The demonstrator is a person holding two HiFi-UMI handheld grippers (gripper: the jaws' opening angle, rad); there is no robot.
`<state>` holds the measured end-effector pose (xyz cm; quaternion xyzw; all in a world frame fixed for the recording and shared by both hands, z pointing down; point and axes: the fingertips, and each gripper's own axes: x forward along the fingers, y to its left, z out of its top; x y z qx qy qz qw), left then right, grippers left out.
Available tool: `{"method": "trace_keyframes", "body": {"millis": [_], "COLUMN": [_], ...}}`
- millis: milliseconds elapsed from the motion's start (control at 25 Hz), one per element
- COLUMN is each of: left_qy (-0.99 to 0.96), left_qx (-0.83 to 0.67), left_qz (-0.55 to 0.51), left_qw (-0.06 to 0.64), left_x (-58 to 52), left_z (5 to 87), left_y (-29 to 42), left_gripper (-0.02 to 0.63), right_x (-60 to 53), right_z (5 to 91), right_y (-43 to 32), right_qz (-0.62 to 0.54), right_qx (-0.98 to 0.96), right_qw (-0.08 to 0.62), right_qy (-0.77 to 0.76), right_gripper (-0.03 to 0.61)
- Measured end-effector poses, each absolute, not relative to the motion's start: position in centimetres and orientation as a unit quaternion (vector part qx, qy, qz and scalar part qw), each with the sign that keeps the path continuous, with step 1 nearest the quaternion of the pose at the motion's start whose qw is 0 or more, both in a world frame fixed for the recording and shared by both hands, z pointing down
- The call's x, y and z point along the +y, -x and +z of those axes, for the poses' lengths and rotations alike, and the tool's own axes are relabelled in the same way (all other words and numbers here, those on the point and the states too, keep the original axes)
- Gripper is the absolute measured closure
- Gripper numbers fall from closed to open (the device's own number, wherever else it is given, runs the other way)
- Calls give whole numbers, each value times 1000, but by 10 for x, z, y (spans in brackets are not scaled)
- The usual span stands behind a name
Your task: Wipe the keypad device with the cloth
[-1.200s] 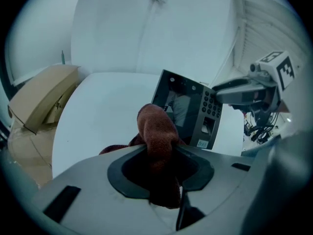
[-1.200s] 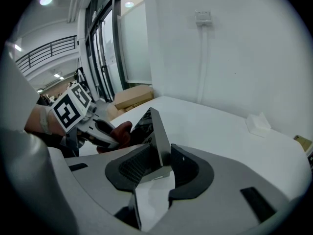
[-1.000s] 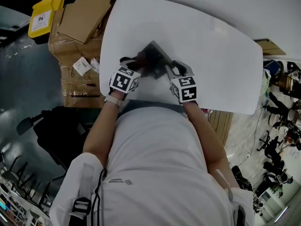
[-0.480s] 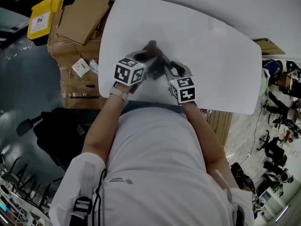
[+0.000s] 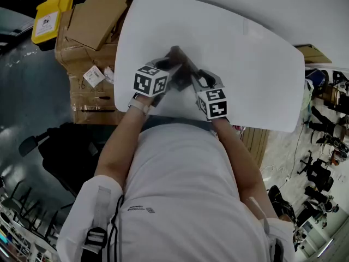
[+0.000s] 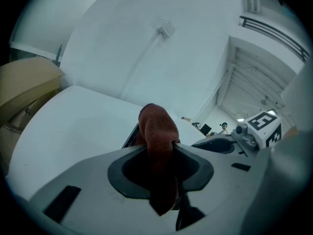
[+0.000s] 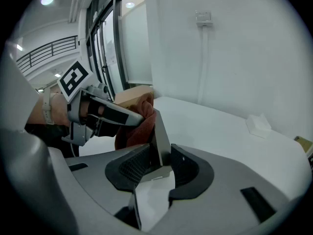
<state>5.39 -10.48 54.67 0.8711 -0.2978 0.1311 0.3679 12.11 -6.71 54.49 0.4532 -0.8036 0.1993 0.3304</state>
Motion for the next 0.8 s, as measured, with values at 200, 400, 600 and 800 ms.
{"method": "trace_keyframes", "body": {"millis": [200, 400, 600, 800], "left_qy": [-863, -850, -839, -828], "left_qx": [-305, -314, -321, -329], "left_qz": [130, 140, 156, 175], "left_qw": [381, 399, 411, 419], "left_x": [-100, -91, -81, -71], "left_z": [554, 569, 583, 598], "left_y": [-48, -39, -30, -21], "left_gripper": [492, 492, 492, 492], "right_x": [-66, -65, -65, -65], "right_z": [544, 543, 542, 542], "right_y": [-121, -122, -122, -122], "right_qz": [198, 194, 191, 192], "right_qx": [-804, -804, -805, -805], "right_qw": [332, 331, 331, 336], "right_qy": [-452, -454, -453, -450], "right_gripper": [446, 445, 445, 446]}}
